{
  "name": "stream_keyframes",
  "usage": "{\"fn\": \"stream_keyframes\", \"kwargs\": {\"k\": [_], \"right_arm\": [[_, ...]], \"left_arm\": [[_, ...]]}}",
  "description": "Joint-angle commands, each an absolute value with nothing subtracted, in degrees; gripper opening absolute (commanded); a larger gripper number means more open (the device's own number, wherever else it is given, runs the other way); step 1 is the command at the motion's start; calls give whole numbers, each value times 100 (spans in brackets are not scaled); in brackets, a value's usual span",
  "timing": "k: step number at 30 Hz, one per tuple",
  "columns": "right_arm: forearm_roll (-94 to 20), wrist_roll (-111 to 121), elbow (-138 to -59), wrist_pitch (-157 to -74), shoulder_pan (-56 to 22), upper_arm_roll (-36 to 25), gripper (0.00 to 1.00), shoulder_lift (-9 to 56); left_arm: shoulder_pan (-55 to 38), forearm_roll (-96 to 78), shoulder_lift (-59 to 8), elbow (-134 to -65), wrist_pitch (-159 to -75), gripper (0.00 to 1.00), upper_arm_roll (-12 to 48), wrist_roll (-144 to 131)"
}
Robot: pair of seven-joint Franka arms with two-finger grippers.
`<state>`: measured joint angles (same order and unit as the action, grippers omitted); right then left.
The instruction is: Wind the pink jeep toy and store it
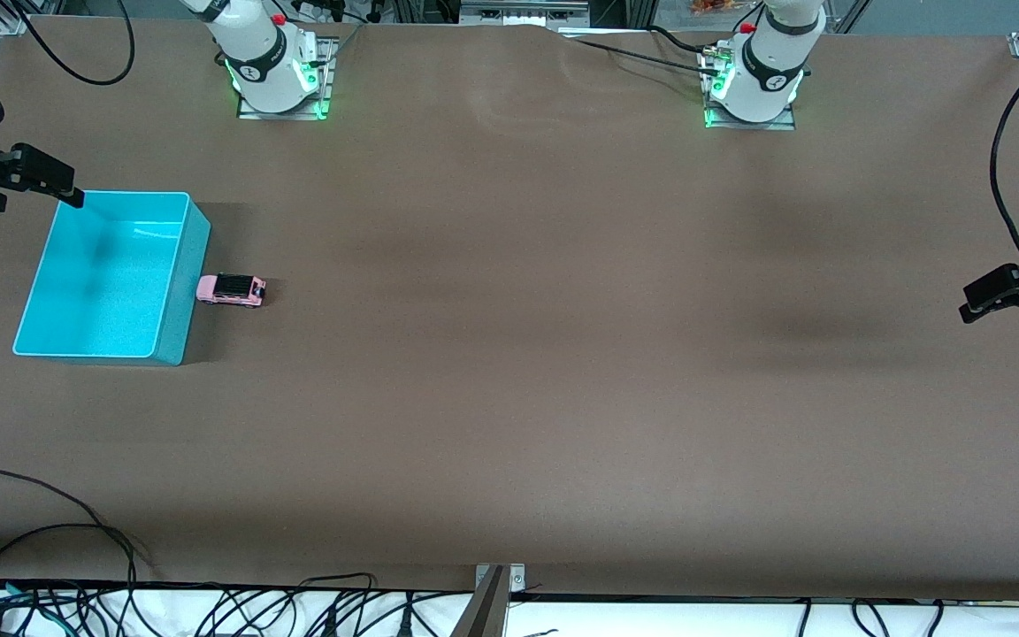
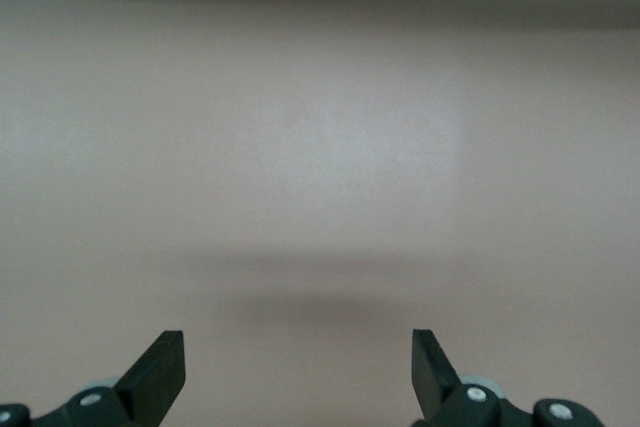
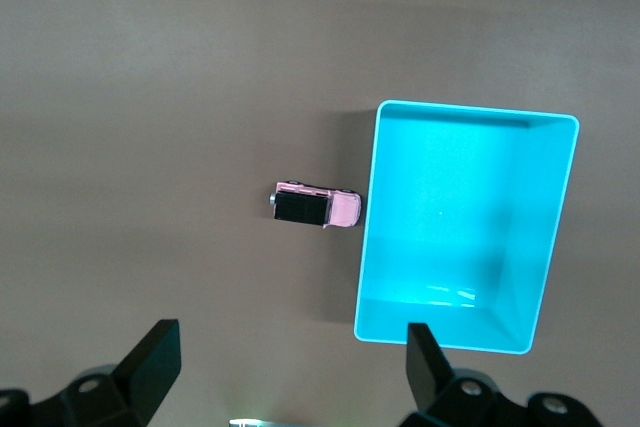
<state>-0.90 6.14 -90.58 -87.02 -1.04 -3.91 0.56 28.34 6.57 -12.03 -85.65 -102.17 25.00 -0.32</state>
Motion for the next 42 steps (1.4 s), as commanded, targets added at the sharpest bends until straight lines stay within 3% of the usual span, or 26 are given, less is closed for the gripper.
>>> {"fn": "stream_keyframes", "kwargs": {"k": [1,10,21,42], "right_arm": [[-123,291,-8886,-8386,-123,-308,100,35],[-132,26,-8868,-8341,-114,-281,100,35],[-114,-44,-9158,-8412,-132,-105,100,-26],[-105,-88,-9905,-9307,-167,53,100,53]], "left_arm": [[2708,370,-949,-8666,-10151,100,2234,132],[1215,-483,-660,-8876,-10046,100,371,167],[-350,-501,-229,-9369,-10046,100,-1159,150],[-492,-510,-220,-9273,-10037,100,-1248,176]]}}
